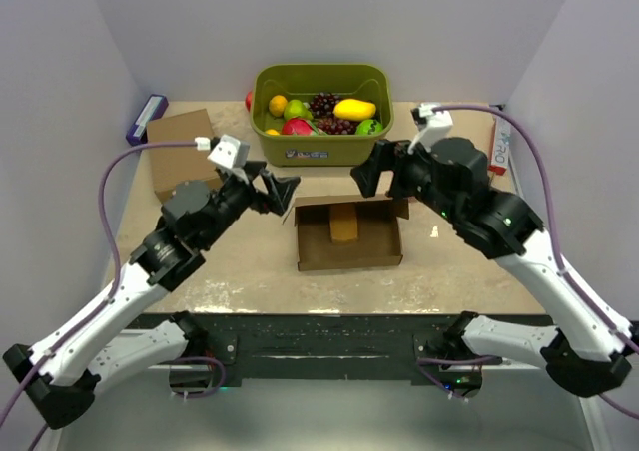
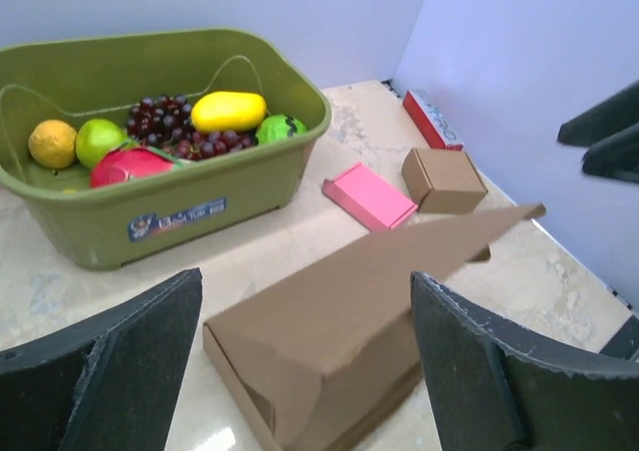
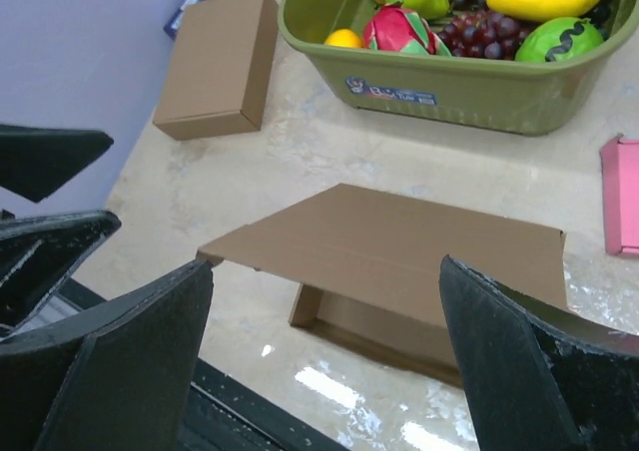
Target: Fold the paper box
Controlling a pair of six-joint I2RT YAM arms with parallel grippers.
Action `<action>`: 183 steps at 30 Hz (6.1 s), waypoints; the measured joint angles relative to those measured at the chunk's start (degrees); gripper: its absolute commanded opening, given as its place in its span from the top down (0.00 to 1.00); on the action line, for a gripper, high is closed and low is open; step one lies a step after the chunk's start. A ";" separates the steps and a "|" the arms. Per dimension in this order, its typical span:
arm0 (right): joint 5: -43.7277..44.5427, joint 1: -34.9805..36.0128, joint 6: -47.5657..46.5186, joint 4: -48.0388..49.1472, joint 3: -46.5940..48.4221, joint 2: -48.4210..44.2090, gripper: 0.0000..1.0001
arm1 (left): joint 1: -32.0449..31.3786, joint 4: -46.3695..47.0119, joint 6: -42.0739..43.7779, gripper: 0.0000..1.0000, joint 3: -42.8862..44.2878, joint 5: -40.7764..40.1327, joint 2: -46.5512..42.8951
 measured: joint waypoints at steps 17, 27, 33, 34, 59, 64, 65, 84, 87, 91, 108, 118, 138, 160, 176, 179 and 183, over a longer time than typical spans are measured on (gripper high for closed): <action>-12.90 -12.17 3.30 9.60 -7.98 16.15 0.01 | 7.63 14.60 -7.67 0.25 -0.94 19.98 23.89; -15.30 -12.02 6.25 12.66 -19.67 13.00 0.01 | 5.79 19.39 -11.17 0.25 -11.72 21.18 23.39; -16.26 -12.02 7.63 14.40 -24.59 11.21 0.02 | 5.05 22.23 -12.52 0.26 -14.84 21.44 23.17; -16.28 -12.02 7.80 14.80 -25.33 10.75 0.02 | 4.81 22.58 -12.68 0.26 -15.37 21.53 23.17; -16.35 -12.02 9.90 18.91 -34.45 9.53 0.02 | 2.71 31.15 -16.68 0.27 -26.25 20.81 23.85; -16.37 -12.02 10.43 19.96 -36.20 9.53 0.02 | 2.56 32.17 -17.00 0.27 -27.36 20.68 24.85; -16.37 -12.02 10.60 20.26 -36.63 9.53 0.02 | 2.49 32.30 -17.11 0.27 -27.52 20.61 25.07; -16.28 -12.02 11.39 23.39 -39.71 10.08 0.03 | 1.86 33.55 -17.42 0.19 -28.74 19.52 26.16; -16.26 -12.00 9.90 19.32 -36.96 9.94 0.01 | 1.97 28.76 -16.02 0.10 -26.75 19.19 24.22; -15.56 -12.00 6.14 13.73 -29.59 8.55 0.01 | 4.87 22.71 -13.31 0.08 -20.85 19.82 20.33; -24.11 -31.91 -1.68 17.97 -34.80 11.34 0.02 | 25.42 16.06 -13.05 0.01 -15.93 41.20 20.79; -30.05 -32.11 1.05 26.18 -44.52 14.29 0.16 | 25.42 15.04 -13.53 0.01 -16.98 41.64 21.86; -49.44 -32.37 11.67 52.22 -52.81 21.90 0.82 | 25.42 19.41 -20.85 0.00 -29.38 36.57 8.70; -53.94 -37.70 11.96 54.97 -53.70 24.35 1.00 | 29.07 15.34 -21.51 0.00 -33.48 31.52 5.60; -55.41 -39.15 11.63 55.23 -53.88 24.81 1.00 | 29.49 28.61 -26.53 0.00 -37.18 37.03 10.78; -55.49 -39.19 11.63 55.23 -53.86 24.81 1.00 | 29.40 32.48 -28.52 0.00 -38.40 37.77 12.44; -55.52 -39.19 11.63 55.15 -53.75 24.83 1.00 | 27.98 37.03 -31.34 0.02 -39.67 38.14 15.06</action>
